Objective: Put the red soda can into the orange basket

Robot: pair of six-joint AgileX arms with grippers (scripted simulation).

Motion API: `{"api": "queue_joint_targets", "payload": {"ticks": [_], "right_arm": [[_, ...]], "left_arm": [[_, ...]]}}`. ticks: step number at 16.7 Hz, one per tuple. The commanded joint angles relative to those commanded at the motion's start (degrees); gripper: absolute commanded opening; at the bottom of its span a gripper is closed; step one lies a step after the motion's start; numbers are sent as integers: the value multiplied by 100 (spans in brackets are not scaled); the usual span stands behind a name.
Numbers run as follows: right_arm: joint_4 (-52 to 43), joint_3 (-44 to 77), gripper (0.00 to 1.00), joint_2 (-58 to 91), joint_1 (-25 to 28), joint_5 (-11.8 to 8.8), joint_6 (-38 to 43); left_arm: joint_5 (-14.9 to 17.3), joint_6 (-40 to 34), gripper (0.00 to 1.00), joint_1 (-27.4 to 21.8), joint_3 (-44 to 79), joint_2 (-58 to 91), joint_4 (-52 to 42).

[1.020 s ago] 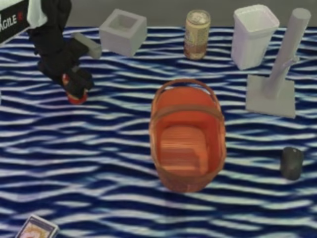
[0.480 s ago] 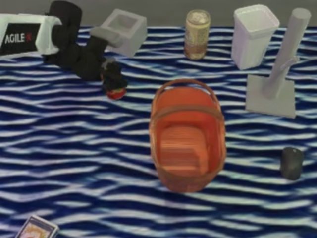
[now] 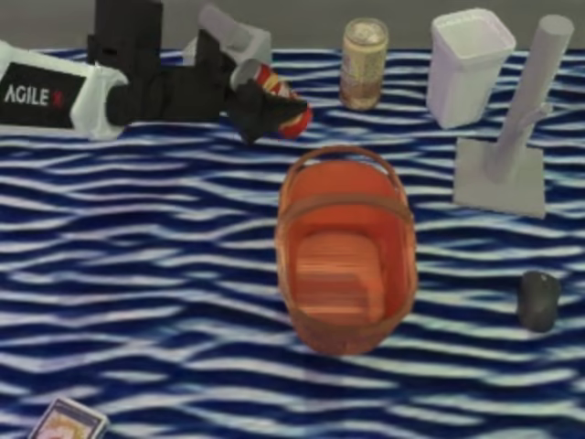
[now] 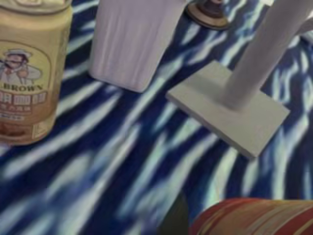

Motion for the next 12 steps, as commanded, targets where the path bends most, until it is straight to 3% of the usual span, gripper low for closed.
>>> {"api": "queue_joint_targets", "payload": {"ticks": [6,9,12], "right_arm": [[0,0,100,0,0,0,0],[0,0,100,0,0,0,0],[0,0,100,0,0,0,0]], "left_arm": [[1296,-539,0,-285,-980,-791,2404],[1670,-671,0,-377,-1258,-1042,3144],[1788,-709,0,-407,-1345,-1126,3385]]}}
